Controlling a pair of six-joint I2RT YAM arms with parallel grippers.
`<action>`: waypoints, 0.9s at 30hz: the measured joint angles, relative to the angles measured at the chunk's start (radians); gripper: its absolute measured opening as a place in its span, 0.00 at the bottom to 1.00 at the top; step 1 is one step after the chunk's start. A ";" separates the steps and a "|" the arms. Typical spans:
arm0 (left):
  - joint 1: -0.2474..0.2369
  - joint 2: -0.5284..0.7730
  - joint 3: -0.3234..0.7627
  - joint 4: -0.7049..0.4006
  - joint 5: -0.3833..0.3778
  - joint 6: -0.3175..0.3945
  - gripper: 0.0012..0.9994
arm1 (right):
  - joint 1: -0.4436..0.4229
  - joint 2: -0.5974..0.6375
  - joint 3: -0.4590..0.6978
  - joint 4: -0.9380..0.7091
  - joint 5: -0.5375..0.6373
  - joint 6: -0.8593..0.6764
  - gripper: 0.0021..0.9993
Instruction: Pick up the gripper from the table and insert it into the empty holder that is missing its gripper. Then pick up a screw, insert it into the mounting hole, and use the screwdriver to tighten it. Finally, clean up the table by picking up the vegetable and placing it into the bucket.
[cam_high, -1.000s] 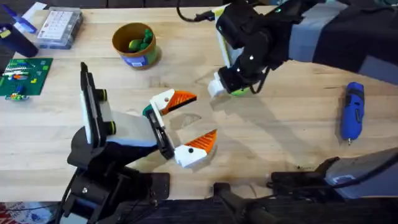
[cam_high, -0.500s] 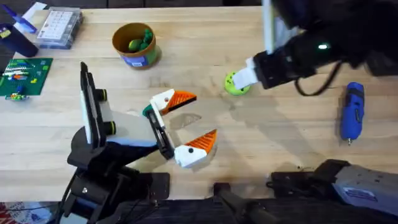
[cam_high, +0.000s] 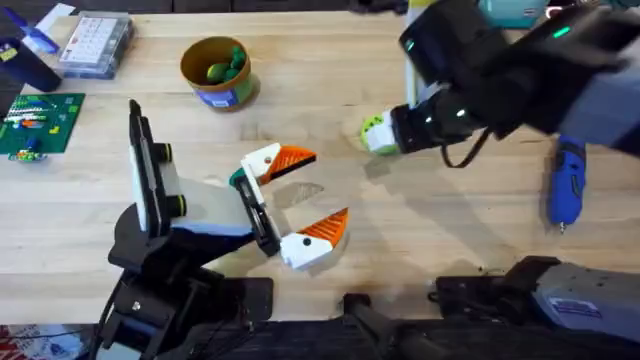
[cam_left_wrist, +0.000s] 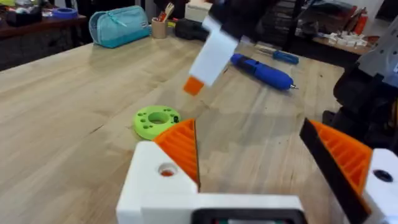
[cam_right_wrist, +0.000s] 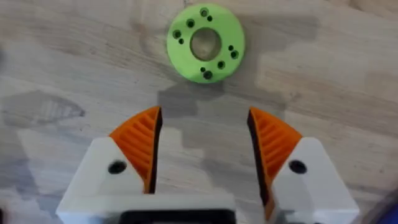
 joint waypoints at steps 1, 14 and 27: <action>0.000 0.000 0.000 0.000 0.000 0.000 1.00 | 0.000 0.010 -0.017 0.019 0.002 0.004 0.76; 0.000 0.000 0.000 0.000 0.000 0.000 1.00 | 0.000 0.177 -0.044 0.168 0.009 0.016 0.76; 0.000 0.000 0.000 0.000 0.000 0.000 1.00 | 0.000 0.199 -0.044 0.200 0.012 0.027 0.41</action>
